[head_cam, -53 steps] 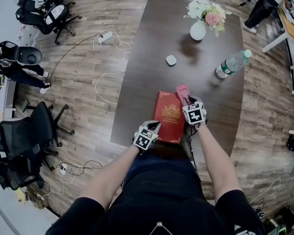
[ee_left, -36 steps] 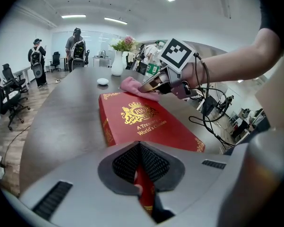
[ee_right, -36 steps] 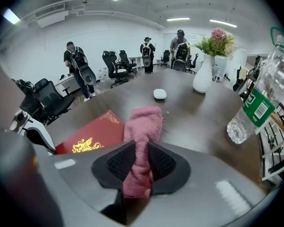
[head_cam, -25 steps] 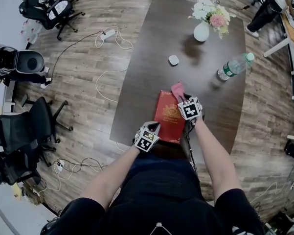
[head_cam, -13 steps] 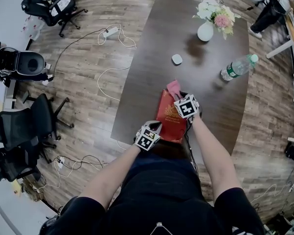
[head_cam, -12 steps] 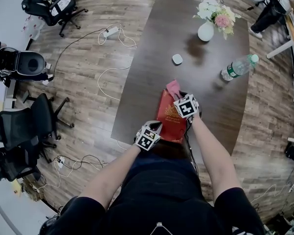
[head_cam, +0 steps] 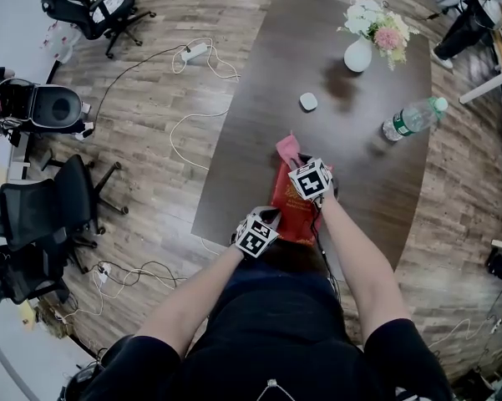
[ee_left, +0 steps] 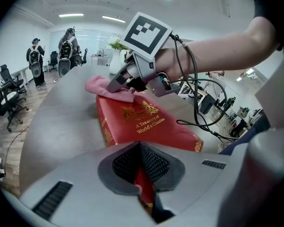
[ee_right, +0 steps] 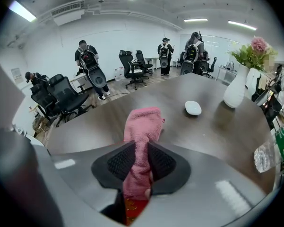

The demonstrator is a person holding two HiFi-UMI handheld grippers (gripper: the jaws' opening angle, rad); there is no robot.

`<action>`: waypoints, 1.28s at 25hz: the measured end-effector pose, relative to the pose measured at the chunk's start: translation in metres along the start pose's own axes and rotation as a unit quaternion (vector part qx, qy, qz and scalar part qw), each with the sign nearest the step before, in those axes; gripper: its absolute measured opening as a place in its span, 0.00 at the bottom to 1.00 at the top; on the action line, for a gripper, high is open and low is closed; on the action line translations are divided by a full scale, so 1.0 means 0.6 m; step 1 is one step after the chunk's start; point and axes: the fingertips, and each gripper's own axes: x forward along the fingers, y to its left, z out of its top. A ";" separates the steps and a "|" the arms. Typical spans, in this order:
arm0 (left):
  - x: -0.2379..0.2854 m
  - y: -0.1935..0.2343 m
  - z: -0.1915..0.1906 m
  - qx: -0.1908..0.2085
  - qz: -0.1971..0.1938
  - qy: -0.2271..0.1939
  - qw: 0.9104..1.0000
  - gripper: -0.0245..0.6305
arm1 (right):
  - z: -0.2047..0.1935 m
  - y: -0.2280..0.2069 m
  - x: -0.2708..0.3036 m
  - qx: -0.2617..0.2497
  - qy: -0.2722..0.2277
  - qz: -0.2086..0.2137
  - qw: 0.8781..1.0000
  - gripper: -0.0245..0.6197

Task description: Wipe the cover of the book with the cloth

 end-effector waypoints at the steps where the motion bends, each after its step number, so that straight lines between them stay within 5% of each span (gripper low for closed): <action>1: 0.000 0.000 -0.001 0.000 0.000 0.001 1.000 0.03 | 0.002 0.002 0.002 -0.001 0.000 0.001 1.000 0.18; 32: -0.002 0.001 0.002 -0.001 -0.003 0.005 1.000 0.03 | 0.050 0.039 0.042 -0.034 0.005 0.009 0.999 0.18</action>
